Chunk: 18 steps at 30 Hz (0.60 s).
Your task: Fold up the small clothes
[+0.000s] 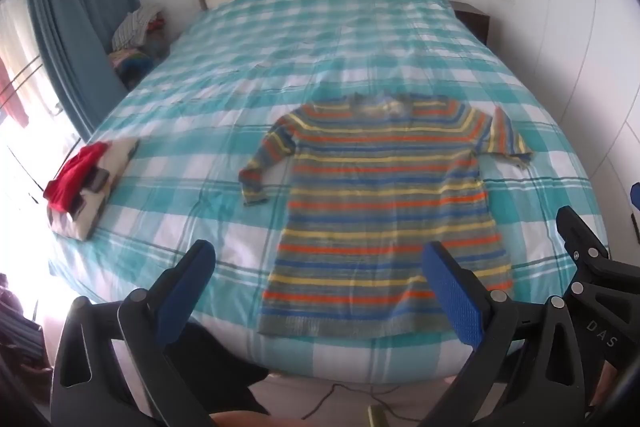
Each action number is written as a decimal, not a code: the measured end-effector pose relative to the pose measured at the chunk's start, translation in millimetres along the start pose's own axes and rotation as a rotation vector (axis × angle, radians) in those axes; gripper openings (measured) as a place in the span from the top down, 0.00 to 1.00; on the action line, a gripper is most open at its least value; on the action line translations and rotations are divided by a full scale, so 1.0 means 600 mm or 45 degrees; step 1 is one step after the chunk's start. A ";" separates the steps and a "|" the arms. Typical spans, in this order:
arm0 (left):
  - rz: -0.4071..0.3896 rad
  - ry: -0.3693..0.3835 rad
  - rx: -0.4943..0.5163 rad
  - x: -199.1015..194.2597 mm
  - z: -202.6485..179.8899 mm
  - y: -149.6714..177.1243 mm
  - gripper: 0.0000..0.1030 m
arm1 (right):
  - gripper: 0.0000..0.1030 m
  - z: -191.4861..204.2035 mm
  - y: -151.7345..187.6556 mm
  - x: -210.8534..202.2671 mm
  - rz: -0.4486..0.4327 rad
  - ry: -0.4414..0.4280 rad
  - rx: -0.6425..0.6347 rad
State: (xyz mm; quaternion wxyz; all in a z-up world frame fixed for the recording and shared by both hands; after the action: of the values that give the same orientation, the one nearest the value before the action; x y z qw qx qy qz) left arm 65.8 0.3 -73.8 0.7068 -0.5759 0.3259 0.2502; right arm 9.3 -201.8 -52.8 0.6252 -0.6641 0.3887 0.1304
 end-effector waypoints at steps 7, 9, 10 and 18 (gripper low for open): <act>0.006 -0.003 0.000 0.012 0.005 0.014 0.00 | 0.00 0.000 0.002 0.001 0.001 0.001 -0.004; 0.007 -0.001 0.000 0.013 0.005 0.015 0.00 | 0.00 0.001 0.002 0.000 0.002 0.002 -0.006; 0.005 -0.002 0.001 0.013 0.005 0.014 0.00 | 0.00 0.000 0.002 0.001 0.003 0.002 -0.006; 0.010 -0.003 0.002 0.014 0.005 0.014 0.00 | 0.00 0.000 0.003 0.002 0.004 0.003 -0.006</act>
State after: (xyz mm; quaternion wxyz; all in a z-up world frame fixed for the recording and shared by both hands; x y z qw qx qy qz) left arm 65.6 4.6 -85.0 0.7065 -0.5739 0.3277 0.2533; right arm 8.5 -202.0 -54.9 0.6230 -0.6650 0.3903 0.1315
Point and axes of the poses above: each gripper's, at about its wrist camera, not at the fingertips, and x roughly the way its jaws point, z to its left, y to its underside, the point moved 10 cm from there along x, roughly the way its jaws point, and after that the axes turned 1 degree about y, right-handed, at the moved point
